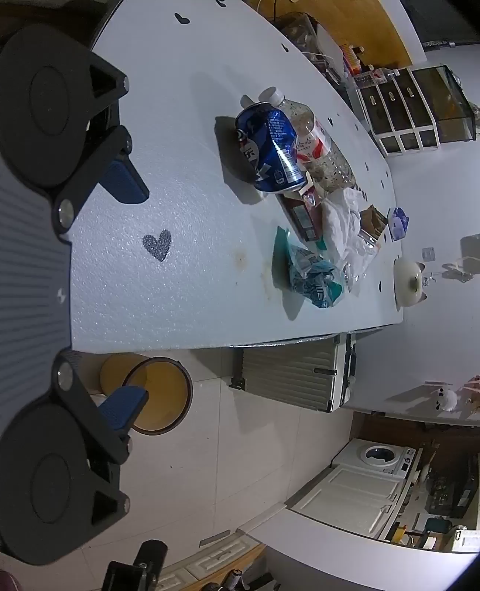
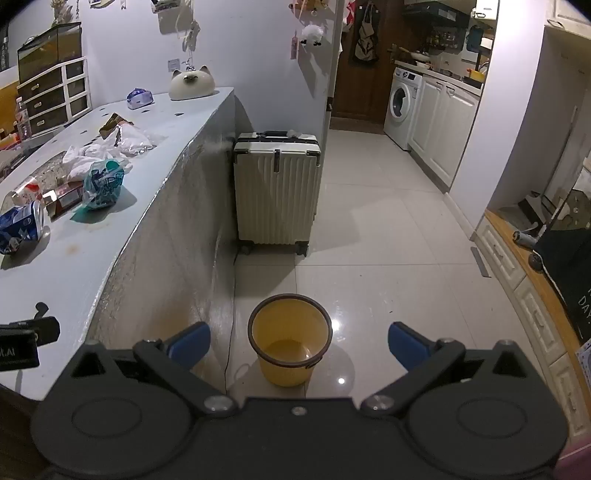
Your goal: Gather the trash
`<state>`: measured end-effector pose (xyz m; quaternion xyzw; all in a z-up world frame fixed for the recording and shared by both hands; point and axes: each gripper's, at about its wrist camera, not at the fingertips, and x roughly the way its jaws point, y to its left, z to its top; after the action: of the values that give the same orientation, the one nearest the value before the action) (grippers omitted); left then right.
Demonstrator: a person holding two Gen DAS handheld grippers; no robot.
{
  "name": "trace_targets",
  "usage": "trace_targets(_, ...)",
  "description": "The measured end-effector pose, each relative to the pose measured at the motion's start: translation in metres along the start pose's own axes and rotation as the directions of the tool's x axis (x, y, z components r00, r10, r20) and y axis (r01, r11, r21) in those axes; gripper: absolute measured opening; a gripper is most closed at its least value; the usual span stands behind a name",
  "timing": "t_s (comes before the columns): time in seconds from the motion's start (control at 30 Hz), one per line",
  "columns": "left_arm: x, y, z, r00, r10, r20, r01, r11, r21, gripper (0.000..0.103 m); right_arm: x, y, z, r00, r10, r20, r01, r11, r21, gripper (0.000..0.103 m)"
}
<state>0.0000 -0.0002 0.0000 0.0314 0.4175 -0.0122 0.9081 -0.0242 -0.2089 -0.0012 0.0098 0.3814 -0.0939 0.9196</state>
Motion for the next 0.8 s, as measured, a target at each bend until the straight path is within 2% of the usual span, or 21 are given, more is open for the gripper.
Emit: trace_targets(0.8,0.0003,-0.001,0.0006,1.0,-0.005,0.004,0.005,1.0,-0.005,0.103,-0.0009,-0.0015,0.001,1.0,-0.001,-0.001,0.001,1.0,-0.002,0.103)
